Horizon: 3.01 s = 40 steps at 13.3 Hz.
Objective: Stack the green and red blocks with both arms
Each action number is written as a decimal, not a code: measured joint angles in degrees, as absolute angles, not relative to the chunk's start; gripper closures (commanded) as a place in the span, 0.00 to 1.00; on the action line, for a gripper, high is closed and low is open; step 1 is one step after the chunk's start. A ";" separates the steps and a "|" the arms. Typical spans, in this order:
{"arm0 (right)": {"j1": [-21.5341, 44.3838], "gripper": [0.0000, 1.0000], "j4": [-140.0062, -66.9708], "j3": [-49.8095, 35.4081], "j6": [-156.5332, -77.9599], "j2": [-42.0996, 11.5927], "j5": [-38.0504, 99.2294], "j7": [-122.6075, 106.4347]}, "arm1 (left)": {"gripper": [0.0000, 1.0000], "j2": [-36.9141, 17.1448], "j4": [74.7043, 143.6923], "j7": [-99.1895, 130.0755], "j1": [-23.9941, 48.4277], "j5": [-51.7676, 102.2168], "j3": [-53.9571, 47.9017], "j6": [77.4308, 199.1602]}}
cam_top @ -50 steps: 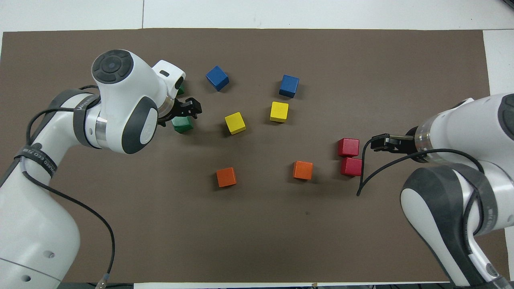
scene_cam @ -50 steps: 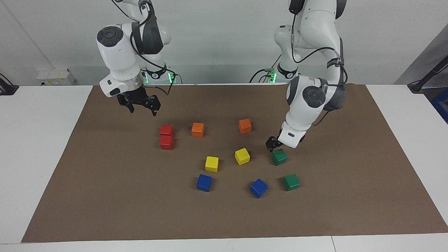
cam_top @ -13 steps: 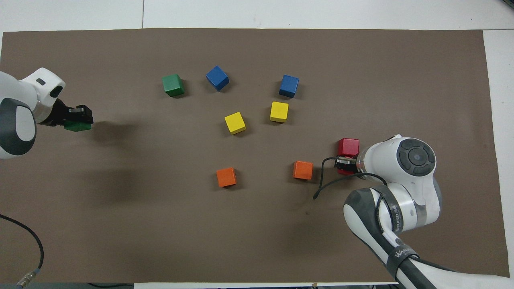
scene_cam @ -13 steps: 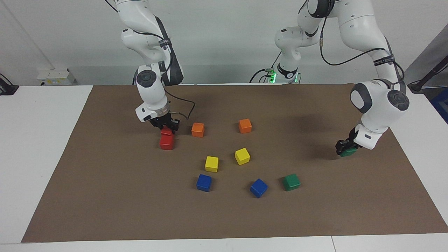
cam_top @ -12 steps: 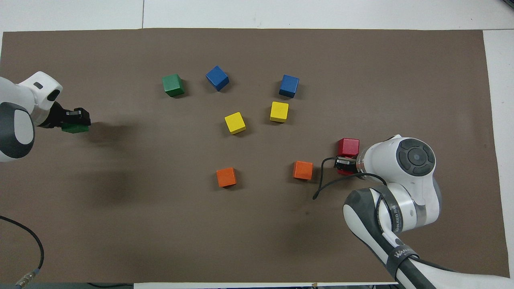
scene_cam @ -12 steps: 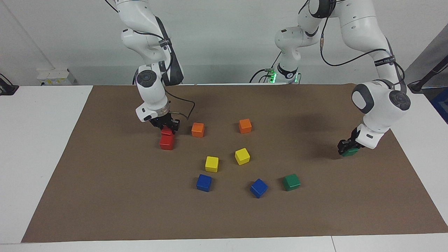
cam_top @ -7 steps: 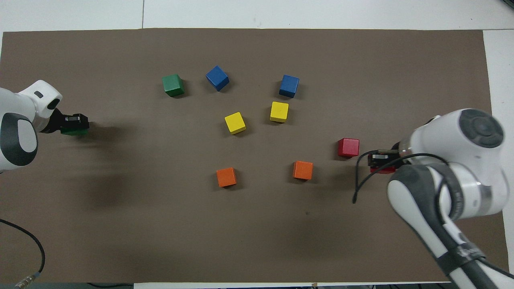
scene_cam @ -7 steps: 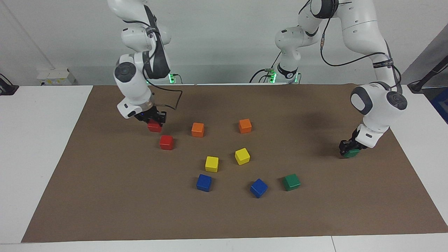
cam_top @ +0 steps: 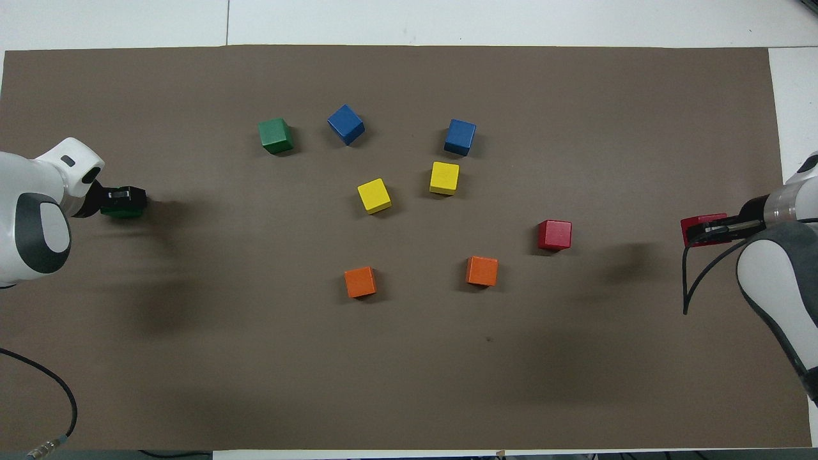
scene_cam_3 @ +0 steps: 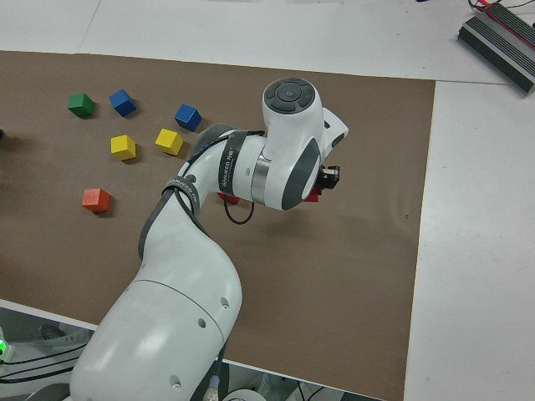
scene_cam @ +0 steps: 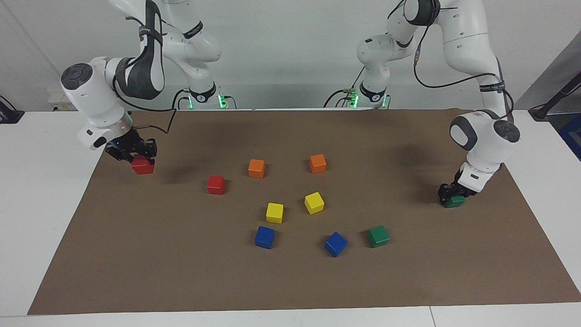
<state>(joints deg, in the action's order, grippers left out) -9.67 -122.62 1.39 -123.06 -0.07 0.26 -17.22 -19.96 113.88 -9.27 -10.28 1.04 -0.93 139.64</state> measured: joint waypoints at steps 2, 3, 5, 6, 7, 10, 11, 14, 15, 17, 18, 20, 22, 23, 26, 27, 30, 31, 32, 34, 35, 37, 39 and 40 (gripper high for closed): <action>-11.08 1.00 -122.11 1.40 -125.70 -3.50 0.22 -18.81 | 0.00 -19.70 108.68 -9.38 -10.09 1.04 -1.29 131.47; -11.40 1.00 -121.96 1.39 -126.26 -4.50 0.21 -19.00 | 0.00 -19.54 104.08 -9.37 -9.78 1.04 -1.59 126.02; -11.42 1.00 -122.02 1.18 -127.12 -5.19 0.21 -19.00 | 0.00 -19.44 95.46 -4.48 -6.66 1.07 -1.94 118.02; -11.42 1.00 -122.33 1.05 -127.47 -5.33 0.21 -19.00 | 0.00 -19.60 93.29 1.54 -3.26 1.05 -2.09 116.67; -11.42 1.00 -122.85 1.01 -128.32 -5.50 0.21 -19.00 | 0.00 -20.17 92.55 7.16 0.64 1.04 -2.21 116.45; -11.35 1.00 -125.08 0.89 -129.36 -5.76 0.21 -18.34 | 0.00 -25.12 90.10 21.20 10.65 0.73 -2.21 117.62; -11.35 1.00 -125.86 0.85 -129.70 -5.76 0.21 -18.28 | 0.00 -27.60 87.94 23.78 12.43 0.70 -2.16 117.95; -11.36 1.00 -127.23 0.85 -131.50 -5.76 0.21 -18.28 | 0.00 -33.34 82.63 25.94 13.65 0.69 -1.82 119.13; -11.36 1.00 -127.41 0.85 -131.95 -5.77 0.21 -18.28 | 0.00 -34.61 82.05 25.95 13.68 0.69 -1.61 120.16; -11.37 1.00 -127.72 0.85 -133.39 -6.02 0.21 -18.28 | 0.00 -37.64 80.57 26.50 14.20 0.65 -0.86 121.94; -11.38 1.00 -127.86 0.86 -134.07 -6.35 0.21 -18.28 | 0.00 -39.09 79.53 26.54 14.36 0.61 -0.37 122.32; -11.42 1.00 -127.98 0.87 -135.48 -7.31 0.21 -18.28 | 0.00 -40.24 78.54 26.60 14.49 0.50 -0.08 122.87; -11.45 0.86 -128.01 0.90 -136.58 -8.44 0.21 -18.28 | 0.11 -40.45 78.65 27.25 15.10 0.44 -0.09 124.95; -11.45 0.37 -127.96 0.90 -136.59 -8.46 0.22 -18.27 | 0.30 -40.57 79.10 27.72 15.49 0.34 -0.07 126.07; -11.45 0.00 -128.00 0.89 -136.59 -8.58 0.22 -18.09 | 1.00 -40.79 80.38 28.22 16.18 -0.63 -0.01 127.16; -11.45 0.00 -127.97 0.89 -136.34 -8.62 0.22 -18.05 | 1.00 -40.64 80.54 28.28 16.20 -1.45 0.09 127.17; -11.39 0.00 -125.16 0.84 -129.71 -7.77 0.21 -18.03 | 1.00 -40.63 80.57 28.29 16.24 -2.16 0.05 127.05; -11.35 0.00 -122.97 0.75 -125.36 -6.79 0.21 -18.02 | 1.00 -40.58 80.38 28.33 16.22 -2.16 0.14 126.17; -11.29 0.00 -120.58 0.49 -120.97 -5.41 0.22 -17.83 | 1.00 -40.30 79.88 28.35 16.10 -2.16 0.43 124.13; -9.41 0.00 -116.05 0.13 -113.43 -2.30 0.22 -13.59 | 1.00 -37.64 79.26 27.34 14.61 -2.19 1.27 120.19; -7.35 0.00 -113.75 0.00 -110.07 -1.39 0.23 -9.46 | 1.00 -35.39 79.32 24.16 12.91 -2.20 1.42 117.21; -1.73 0.00 -110.16 -0.26 -106.99 -1.29 0.23 0.84 | 1.00 -30.04 80.34 14.13 7.89 -2.22 1.63 110.30; 3.90 0.00 -109.98 -0.48 -108.24 -2.14 0.23 10.81 | 1.00 -25.55 83.29 3.71 2.09 -2.23 1.74 107.92; 6.15 0.00 -110.48 -0.58 -109.92 -2.96 0.23 14.60 | 1.00 -23.92 85.52 -1.06 -0.82 -2.23 1.75 107.93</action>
